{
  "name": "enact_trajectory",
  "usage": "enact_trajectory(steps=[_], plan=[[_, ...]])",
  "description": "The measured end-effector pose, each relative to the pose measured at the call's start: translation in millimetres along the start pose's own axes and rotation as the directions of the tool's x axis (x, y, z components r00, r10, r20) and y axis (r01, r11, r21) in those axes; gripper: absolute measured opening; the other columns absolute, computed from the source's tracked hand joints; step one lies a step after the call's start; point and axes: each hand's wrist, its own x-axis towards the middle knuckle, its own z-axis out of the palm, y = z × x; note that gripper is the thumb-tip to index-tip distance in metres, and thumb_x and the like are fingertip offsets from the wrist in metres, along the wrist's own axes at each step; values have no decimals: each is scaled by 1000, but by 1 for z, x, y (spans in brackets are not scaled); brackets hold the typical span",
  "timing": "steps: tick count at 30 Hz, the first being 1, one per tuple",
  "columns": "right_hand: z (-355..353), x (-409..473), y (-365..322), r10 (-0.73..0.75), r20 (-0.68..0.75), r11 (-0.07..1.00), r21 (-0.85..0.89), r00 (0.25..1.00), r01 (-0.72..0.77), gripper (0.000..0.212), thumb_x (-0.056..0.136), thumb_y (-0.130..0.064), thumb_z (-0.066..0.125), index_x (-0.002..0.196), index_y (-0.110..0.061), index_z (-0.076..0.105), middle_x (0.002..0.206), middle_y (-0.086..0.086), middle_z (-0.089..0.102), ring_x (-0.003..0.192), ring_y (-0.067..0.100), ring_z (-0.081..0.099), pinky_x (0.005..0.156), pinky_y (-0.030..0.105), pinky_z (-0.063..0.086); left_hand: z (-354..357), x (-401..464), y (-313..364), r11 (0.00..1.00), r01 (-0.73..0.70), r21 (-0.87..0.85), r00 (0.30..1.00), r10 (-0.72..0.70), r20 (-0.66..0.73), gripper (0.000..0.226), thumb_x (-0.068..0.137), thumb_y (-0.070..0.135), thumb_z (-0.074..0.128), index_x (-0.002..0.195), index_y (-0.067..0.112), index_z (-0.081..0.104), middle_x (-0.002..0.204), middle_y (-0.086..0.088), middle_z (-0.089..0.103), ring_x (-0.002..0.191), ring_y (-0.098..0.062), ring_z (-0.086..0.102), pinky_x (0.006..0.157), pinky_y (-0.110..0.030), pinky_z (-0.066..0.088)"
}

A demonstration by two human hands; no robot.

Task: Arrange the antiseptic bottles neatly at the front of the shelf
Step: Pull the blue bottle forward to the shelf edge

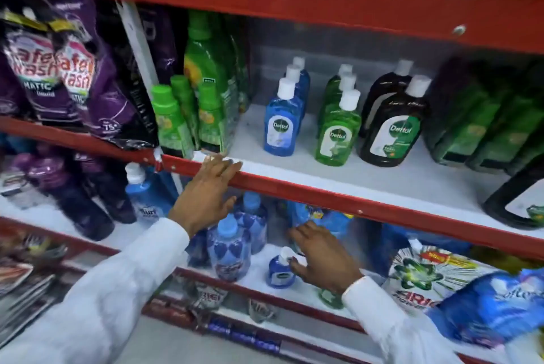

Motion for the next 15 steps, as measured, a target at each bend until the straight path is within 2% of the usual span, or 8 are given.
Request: enact_trajectory(steps=[2, 3, 4, 6, 8, 10, 12, 15], plan=[[17, 11, -6, 127, 209, 988, 65, 970, -143, 67, 79, -32, 70, 138, -15, 46, 129, 13, 59, 121, 35, 53, 94, 41, 48, 0, -1, -5, 999, -7, -35, 1000, 7, 1, 73, 83, 22, 68, 147, 16, 32, 153, -11, 40, 147, -30, 25, 125, -43, 13], [30, 15, -5, 150, 260, 981, 78, 954, -176, 73, 77, -31, 74, 142, -17, 42, 131, 14, 59, 121, 36, 54, 93, 41, 50, 1, -1, -7, 999, -9, -50, 1000, 9, -7, 73, 84, 22, 68, 148, 17, 32, 153, -10, 40, 148, -30, 25, 125, -41, 12], [35, 17, -6, 175, 309, 971, 103, 935, -216, 76, 76, -31, 77, 143, -19, 42, 131, 14, 60, 120, 36, 57, 92, 40, 51, -1, -2, -6, 998, -17, -67, 1000, 15, -19, 73, 84, 21, 68, 148, 17, 33, 153, -10, 40, 148, -30, 24, 125, -40, 11], [48, 22, -3, 201, 346, 942, 189, 917, -278, 66, 75, -29, 80, 134, -24, 53, 127, 10, 66, 115, 33, 62, 90, 36, 52, 1, -2, -7, 994, -21, -106, 999, 17, -43, 73, 83, 19, 68, 148, 18, 34, 153, -9, 41, 148, -29, 23, 124, -37, 7], [54, 26, 1, 230, 293, 907, 282, 928, -313, 46, 69, -26, 85, 112, -25, 68, 110, 4, 75, 102, 25, 69, 83, 32, 54, 1, -3, -7, 991, -28, -128, 997, 20, -68, 73, 82, 18, 69, 147, 17, 35, 152, -9, 42, 149, -28, 22, 123, -34, 3], [54, 25, 1, 261, 241, 881, 336, 935, -333, 36, 63, -26, 86, 97, -25, 72, 95, -1, 78, 90, 19, 71, 77, 31, 56, 3, -3, -8, 990, -29, -135, 997, 19, -72, 74, 83, 18, 69, 148, 17, 34, 152, -8, 41, 150, -27, 20, 123, -32, 0], [44, 22, -4, 289, 181, 870, 361, 940, -337, 39, 59, -34, 83, 95, -27, 70, 91, -3, 78, 85, 18, 71, 76, 34, 57, 5, -3, -9, 989, -36, -144, 997, 26, -72, 74, 84, 19, 68, 149, 18, 32, 153, -7, 40, 150, -26, 19, 122, -31, -1], [1, 19, -13, 332, 13, 841, 449, 943, -302, 50, 53, -44, 84, 96, -30, 63, 88, -9, 75, 79, 13, 68, 72, 34, 56, 7, -3, -11, 987, -42, -154, 996, 30, -80, 76, 82, 18, 69, 149, 19, 32, 152, -6, 41, 150, -26, 20, 123, -32, -1]])
